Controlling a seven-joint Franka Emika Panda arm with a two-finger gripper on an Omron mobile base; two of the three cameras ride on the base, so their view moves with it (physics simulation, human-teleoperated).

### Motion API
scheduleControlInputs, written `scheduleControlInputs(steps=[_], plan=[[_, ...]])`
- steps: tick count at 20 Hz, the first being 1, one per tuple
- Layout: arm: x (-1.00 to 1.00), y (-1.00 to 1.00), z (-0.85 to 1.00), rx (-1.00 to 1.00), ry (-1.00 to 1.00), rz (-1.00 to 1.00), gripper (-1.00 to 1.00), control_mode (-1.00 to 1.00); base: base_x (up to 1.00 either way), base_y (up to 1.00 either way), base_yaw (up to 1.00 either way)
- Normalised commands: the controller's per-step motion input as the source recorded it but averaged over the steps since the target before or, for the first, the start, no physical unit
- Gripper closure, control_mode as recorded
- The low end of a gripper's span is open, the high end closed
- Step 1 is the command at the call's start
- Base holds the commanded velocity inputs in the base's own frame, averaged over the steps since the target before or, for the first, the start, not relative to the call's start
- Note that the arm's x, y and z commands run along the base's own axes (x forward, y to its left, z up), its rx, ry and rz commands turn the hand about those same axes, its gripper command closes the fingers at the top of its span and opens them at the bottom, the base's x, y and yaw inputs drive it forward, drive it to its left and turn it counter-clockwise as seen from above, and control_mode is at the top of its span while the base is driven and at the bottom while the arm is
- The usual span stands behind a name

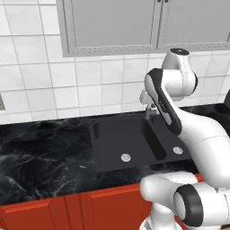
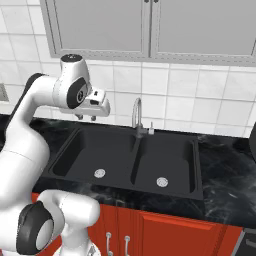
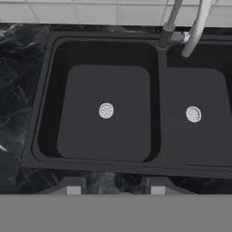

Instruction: Navigate to the microwave.

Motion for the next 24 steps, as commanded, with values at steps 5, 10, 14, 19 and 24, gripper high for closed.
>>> scheduleControlInputs(steps=[5, 10, 14, 19, 24], plan=[[-0.7, 0.01, -0.03, 0.0, 0.08, 0.0, -1.0, -1.0, 0.0, 0.0, 0.0], [-1.0, 0.0, -0.03, 0.0, 0.0, -0.01, -1.0, -1.0, 0.0, 0.0, 0.0], [-1.0, -0.01, 0.0, 0.0, 0.0, -0.01, -1.0, -1.0, 0.0, 0.0, 0.0], [-0.47, 0.0, 0.0, 0.0, 0.0, 0.0, -1.0, 1.0, -0.27, 0.0, 0.0], [0.0, 0.0, 0.0, 0.0, 0.0, 0.0, -1.0, 1.0, -0.49, -0.1, -0.3]])
